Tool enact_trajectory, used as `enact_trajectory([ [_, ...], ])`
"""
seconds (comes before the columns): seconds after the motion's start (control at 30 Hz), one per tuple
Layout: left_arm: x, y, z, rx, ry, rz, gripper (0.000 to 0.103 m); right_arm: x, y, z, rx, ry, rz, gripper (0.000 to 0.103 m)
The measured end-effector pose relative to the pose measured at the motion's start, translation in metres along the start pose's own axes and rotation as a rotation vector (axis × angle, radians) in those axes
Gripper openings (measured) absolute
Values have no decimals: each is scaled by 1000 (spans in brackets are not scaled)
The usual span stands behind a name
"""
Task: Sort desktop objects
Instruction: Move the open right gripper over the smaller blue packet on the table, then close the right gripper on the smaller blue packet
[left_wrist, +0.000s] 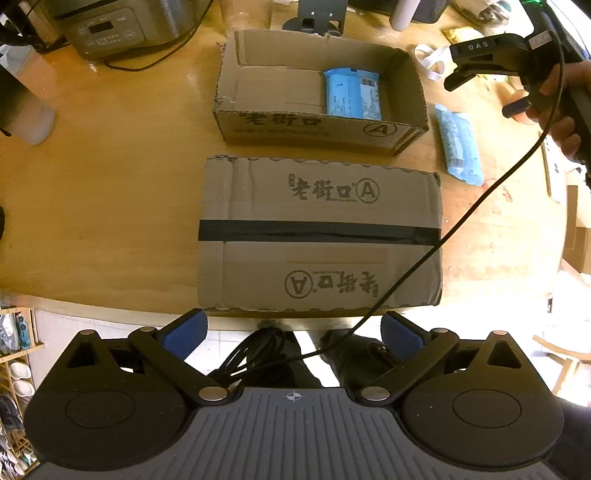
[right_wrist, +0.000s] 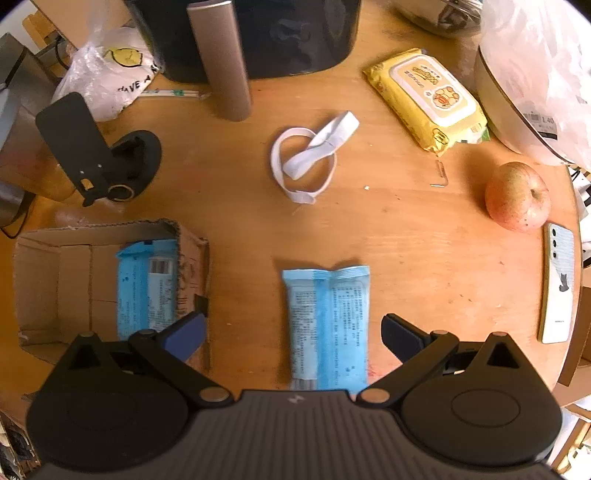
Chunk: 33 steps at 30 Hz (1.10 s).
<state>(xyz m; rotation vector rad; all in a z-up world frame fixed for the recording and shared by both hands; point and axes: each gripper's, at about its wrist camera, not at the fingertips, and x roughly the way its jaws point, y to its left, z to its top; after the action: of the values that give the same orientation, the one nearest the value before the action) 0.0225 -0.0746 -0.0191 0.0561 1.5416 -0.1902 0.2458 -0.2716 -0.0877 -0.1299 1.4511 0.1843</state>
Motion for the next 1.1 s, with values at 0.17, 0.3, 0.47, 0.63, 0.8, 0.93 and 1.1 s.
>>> enact_trajectory([
  [0.17,0,-7,0,6,1,2,103,2,-11,-2,5,5,-3,103],
  [0.3,1,-13,1,11,2,2,103,2,-21,-4,11,6,-5,103],
  [0.47,1,-22,1,21,2,0,103,2,-32,-5,20,6,-9,103],
  [0.63,2,-27,0,24,3,-1,103,3,-39,-7,26,8,-9,103],
  [0.8,2,-29,-1,26,3,3,103,7,-41,-9,27,10,-2,103],
  [0.93,2,-30,-2,25,5,6,103,13,-41,-10,26,13,-2,103],
  [1.1,3,-29,-2,22,10,10,103,24,-40,-10,29,23,5,103],
])
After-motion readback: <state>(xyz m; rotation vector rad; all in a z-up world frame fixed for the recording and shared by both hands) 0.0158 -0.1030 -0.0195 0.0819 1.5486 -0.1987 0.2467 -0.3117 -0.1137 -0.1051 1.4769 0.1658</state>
